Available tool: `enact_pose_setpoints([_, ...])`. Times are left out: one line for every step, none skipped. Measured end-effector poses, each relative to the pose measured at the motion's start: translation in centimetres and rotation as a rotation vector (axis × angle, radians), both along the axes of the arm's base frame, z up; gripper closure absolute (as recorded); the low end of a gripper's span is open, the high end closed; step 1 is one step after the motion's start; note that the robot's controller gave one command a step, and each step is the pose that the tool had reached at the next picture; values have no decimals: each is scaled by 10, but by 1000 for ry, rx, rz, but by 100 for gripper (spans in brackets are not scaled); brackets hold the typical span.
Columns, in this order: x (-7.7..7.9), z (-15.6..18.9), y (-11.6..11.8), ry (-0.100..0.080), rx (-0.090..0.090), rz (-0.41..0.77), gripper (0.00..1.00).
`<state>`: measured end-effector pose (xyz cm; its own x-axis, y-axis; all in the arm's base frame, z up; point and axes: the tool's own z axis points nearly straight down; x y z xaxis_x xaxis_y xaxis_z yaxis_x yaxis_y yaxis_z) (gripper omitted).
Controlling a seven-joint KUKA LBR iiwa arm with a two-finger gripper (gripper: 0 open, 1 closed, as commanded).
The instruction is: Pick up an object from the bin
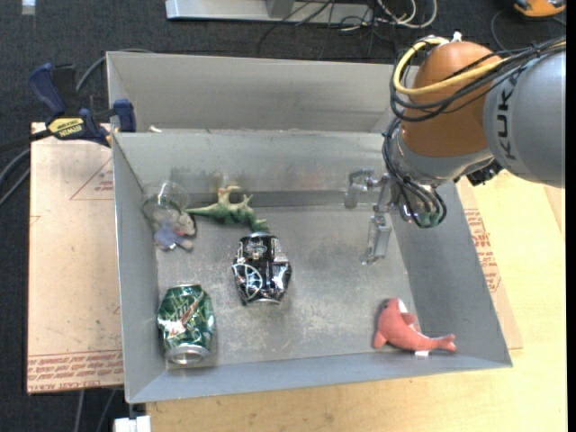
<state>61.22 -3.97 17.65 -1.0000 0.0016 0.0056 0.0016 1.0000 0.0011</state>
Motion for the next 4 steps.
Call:
enact_pose_setpoints([2,5,0,-8,-1,1,0])
enact_pose_setpoints([-29,-80,0,-6,1,121,0])
enact_pose_setpoints([-52,-12,-16,-4,2,167,0])
enact_pose_setpoints([-53,-55,-76,-11,0,172,0])
